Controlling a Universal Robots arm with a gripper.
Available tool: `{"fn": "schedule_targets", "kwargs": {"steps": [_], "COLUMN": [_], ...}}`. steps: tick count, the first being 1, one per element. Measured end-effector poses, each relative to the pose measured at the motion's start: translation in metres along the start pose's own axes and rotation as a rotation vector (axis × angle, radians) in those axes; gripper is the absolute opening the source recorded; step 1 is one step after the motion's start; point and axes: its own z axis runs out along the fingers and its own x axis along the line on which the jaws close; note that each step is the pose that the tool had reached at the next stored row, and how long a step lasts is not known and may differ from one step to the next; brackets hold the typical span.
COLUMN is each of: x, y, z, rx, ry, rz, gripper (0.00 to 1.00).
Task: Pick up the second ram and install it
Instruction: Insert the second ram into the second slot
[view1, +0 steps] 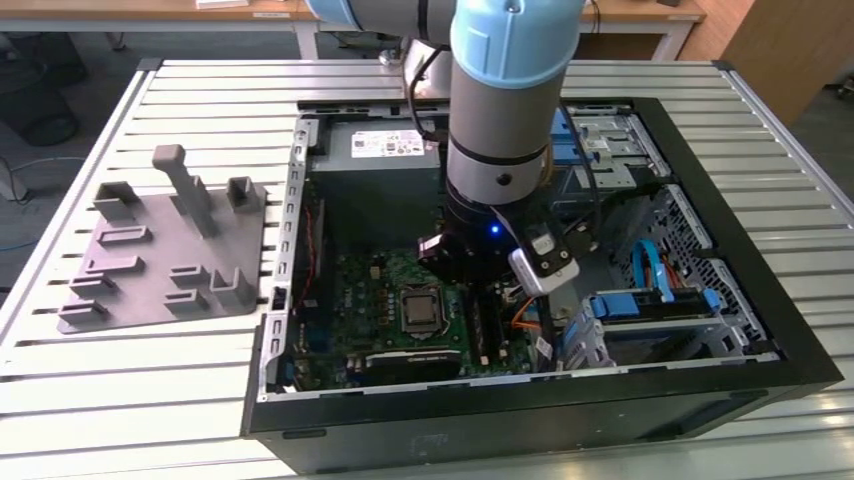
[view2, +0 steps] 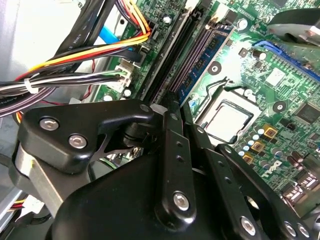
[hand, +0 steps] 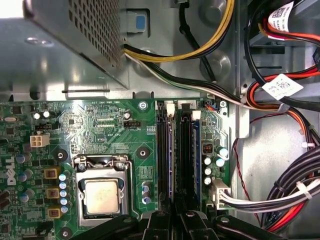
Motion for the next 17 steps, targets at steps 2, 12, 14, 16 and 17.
{"fn": "schedule_targets", "kwargs": {"steps": [2,12,14,16,17], "x": [0.0,0.0003,0.0003,0.0002,0.0002], "y": [0.0005,0.003,0.0031,0.0031,0.0031], "z": [0.0006,0.0043,0.0044,0.0045,0.0045], "rx": [0.0003,0.0023,0.0021,0.002,0.002], "ry": [0.0,0.0,0.0,-0.0001,-0.0001], "rz": [0.0,0.0,0.0,0.0,0.0], "gripper": [0.14,0.14,0.14,0.14,0.14]}}
